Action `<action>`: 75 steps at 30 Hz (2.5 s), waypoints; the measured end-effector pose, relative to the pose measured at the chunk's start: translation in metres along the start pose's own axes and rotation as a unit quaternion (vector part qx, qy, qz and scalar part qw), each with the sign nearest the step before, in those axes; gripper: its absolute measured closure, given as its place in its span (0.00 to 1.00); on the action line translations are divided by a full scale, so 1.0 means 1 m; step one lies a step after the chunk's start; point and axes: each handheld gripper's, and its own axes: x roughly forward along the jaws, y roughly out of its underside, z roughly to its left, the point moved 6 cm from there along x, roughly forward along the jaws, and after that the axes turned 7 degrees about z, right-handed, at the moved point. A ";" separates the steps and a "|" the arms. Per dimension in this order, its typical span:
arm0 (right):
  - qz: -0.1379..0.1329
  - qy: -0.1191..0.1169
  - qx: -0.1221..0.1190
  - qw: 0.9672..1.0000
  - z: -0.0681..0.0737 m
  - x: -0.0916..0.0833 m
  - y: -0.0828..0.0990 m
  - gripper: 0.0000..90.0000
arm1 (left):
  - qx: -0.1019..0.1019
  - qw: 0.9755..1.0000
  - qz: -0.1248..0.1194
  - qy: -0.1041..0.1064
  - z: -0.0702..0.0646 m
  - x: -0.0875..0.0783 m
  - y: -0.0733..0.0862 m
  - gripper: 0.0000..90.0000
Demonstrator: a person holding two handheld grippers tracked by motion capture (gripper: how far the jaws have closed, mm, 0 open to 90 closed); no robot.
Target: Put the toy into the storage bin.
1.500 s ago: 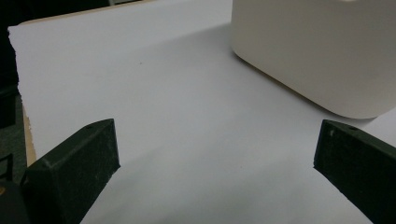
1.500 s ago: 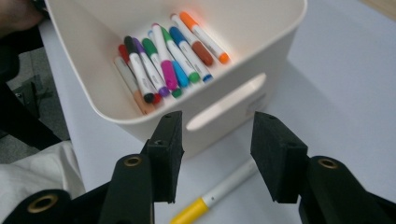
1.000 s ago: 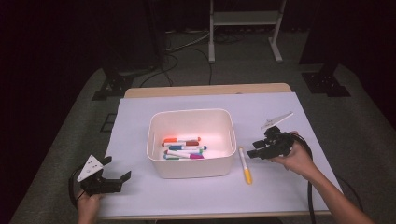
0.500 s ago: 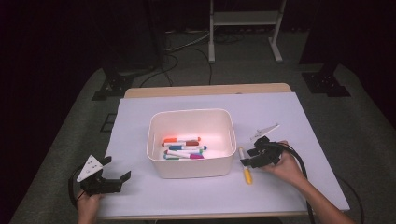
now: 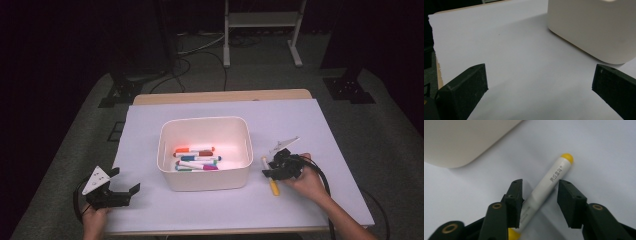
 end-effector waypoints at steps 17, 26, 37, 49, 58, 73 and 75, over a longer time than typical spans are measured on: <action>0.010 -0.006 0.026 1.000 -0.018 -0.011 0.016 0.84 | 0.003 1.000 0.002 0.000 0.000 0.000 0.000 0.00; -0.004 -0.034 0.035 0.999 -0.017 -0.026 0.017 0.84 | 0.003 1.000 0.004 -0.001 0.000 0.000 0.000 0.00; -0.034 -0.053 0.040 0.997 -0.015 -0.058 0.008 0.84 | 0.003 1.000 0.005 -0.001 0.000 0.001 0.000 0.00; -0.058 -0.061 0.021 0.996 -0.006 -0.100 -0.015 0.84 | 0.004 1.000 0.005 -0.001 0.000 0.001 0.000 0.00; -0.077 -0.072 -0.006 0.994 0.010 -0.134 -0.041 0.84 | 0.003 1.000 0.005 -0.001 0.000 0.001 0.000 0.00; -0.089 -0.111 -0.089 0.986 0.063 -0.163 -0.105 0.84 | 0.003 1.000 0.005 0.001 0.000 0.001 0.000 0.00; -0.088 -0.119 -0.101 0.984 0.071 -0.161 -0.113 0.84 | 0.002 1.000 0.005 0.001 0.000 0.001 0.000 0.00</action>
